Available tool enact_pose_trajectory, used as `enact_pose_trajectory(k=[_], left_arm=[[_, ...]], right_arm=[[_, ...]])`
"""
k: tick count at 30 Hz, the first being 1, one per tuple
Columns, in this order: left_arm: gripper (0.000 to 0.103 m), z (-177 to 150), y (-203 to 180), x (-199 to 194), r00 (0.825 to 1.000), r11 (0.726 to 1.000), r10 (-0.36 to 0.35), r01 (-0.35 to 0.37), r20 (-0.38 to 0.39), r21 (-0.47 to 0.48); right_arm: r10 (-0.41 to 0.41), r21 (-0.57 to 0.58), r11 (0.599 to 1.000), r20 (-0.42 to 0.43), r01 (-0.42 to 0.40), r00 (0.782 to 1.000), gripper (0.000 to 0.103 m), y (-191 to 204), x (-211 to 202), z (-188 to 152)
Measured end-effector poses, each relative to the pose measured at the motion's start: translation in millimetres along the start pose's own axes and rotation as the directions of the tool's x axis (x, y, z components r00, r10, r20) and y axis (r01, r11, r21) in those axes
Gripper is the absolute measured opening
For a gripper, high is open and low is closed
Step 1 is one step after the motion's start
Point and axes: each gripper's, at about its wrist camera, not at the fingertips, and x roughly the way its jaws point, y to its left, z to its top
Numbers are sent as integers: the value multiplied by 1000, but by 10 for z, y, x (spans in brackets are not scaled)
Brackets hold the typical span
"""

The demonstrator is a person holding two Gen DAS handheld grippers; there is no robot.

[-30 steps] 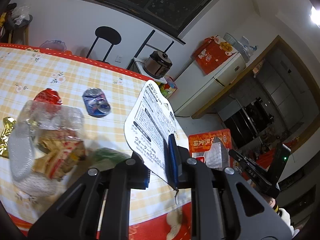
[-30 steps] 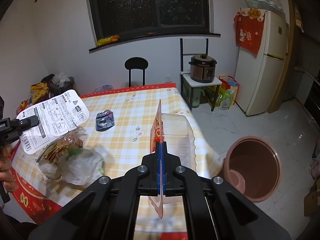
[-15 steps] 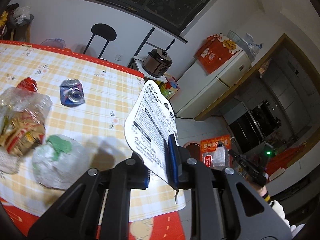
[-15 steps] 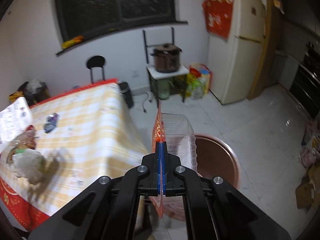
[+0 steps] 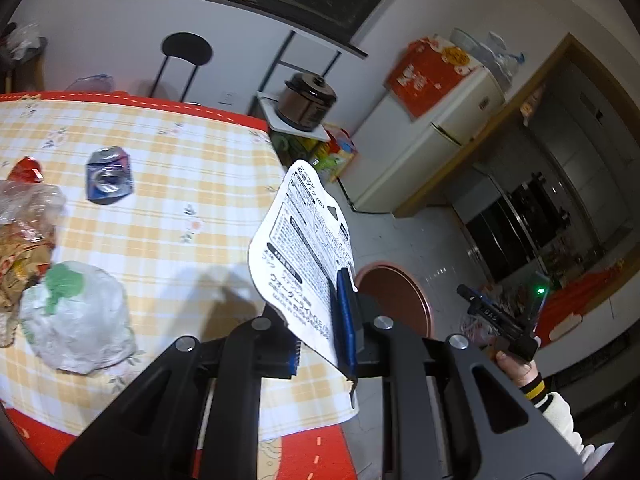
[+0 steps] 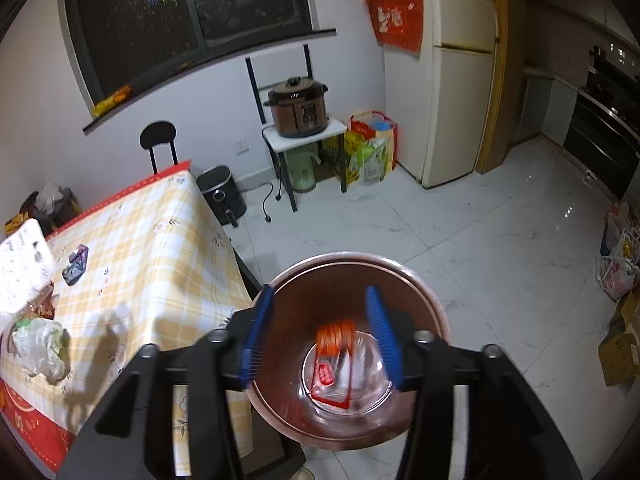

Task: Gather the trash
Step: 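Carry the plastic box over the brown bin and open the right tool, then drop the paper label into the brown bin by opening the left tool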

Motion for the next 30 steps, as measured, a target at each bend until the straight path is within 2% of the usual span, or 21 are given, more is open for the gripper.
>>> enact_pose_trajectory(k=[1,3,4,7,15,18,22,25,26,27,28,29,30], left_arm=[[19,1,-34,37,1000,1000,-8,9,-6,6],[19,3,-132,122,999,999,-26,26,-19,30],[19,3,-181,162,999,999,-35,36,-26,40],[19,-1,-360,332,997,995,-61,66,-56,76],[19,-57,-912,1018,978,976,-103,134,-181,173],[20,-93,-1124,1320,968,967,-103,152,-230,207],[19,-170,-1432,1802,951,955,-98,173,-292,243],[21,-200,-1587,2068,936,945,-156,234,-316,229],[37,-202,-1682,2147,931,935,-184,265,-314,237],[50,-193,-1748,2170,934,929,-195,274,-301,248],[69,-182,-1793,2165,937,925,-211,283,-277,252],[75,-146,-1822,2127,941,922,-239,297,-240,247],[77,-129,-1835,2095,941,921,-250,304,-229,243]], right_arm=[[-5,7,1000,21,5,1000,78,-32,-82,0],[-3,27,1000,65,2,998,97,-87,-257,9],[0,38,999,85,-3,996,98,-114,-340,15],[13,56,998,114,-19,993,98,-195,-545,22],[-51,86,996,167,37,985,98,-405,-993,-141],[-58,108,993,161,41,985,98,-548,-1098,-251],[-111,150,985,136,90,984,98,-762,-1169,-392],[-142,185,976,124,118,982,98,-889,-1222,-511],[-154,193,973,117,129,981,98,-934,-1240,-545],[-163,197,970,112,139,980,98,-966,-1254,-576],[-173,200,969,108,149,979,98,-994,-1272,-602],[-178,200,968,110,154,978,98,-1006,-1288,-609],[-180,200,967,112,156,977,98,-998,-1297,-610]])
